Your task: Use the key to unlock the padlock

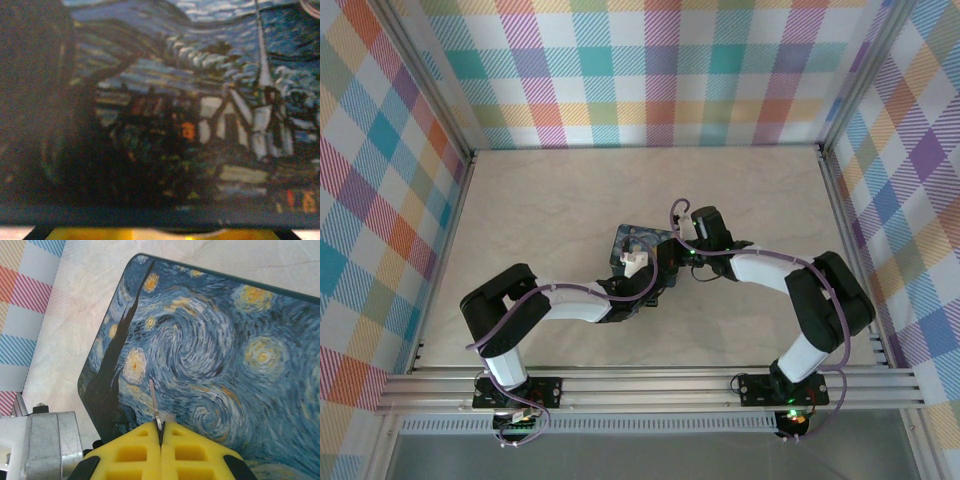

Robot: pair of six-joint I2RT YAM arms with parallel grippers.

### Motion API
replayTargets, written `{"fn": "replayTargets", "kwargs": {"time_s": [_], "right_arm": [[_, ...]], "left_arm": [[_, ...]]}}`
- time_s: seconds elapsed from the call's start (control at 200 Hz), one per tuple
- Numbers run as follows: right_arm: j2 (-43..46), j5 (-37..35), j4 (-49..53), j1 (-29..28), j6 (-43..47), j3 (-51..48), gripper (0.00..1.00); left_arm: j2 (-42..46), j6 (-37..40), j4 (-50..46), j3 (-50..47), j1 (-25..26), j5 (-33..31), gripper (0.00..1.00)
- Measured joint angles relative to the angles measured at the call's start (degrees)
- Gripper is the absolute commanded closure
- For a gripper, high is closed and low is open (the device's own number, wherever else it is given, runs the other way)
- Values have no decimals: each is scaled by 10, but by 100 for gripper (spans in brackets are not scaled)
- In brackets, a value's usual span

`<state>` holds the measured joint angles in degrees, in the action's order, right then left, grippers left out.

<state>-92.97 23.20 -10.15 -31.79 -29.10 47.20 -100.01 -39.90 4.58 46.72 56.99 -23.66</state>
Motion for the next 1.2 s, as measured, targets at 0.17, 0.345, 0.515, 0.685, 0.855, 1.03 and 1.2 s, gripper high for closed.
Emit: {"fn": "replayTargets", "kwargs": {"time_s": [0.17,0.345,0.515,0.685,0.855,1.03,1.2], "right_arm": [[24,-6,44,0,9,0,100],[82,-18,83,0,23,-1,100],[172,-28,98,0,39,-27,100],[262,-34,118,0,46,-83,100],[346,-40,126,-2,40,-150,100],[399,-64,131,-38,30,-200,100],[417,-83,125,-69,18,-244,100]], "left_arm": [[3,-9,-2,0,0,0,75],[29,-26,-17,0,0,11,75],[61,-41,-38,0,0,33,75],[76,-53,-60,4,0,60,75],[84,-64,-76,16,0,88,75],[86,-76,-81,30,-2,115,75],[86,-90,-82,31,-8,139,76]]}}
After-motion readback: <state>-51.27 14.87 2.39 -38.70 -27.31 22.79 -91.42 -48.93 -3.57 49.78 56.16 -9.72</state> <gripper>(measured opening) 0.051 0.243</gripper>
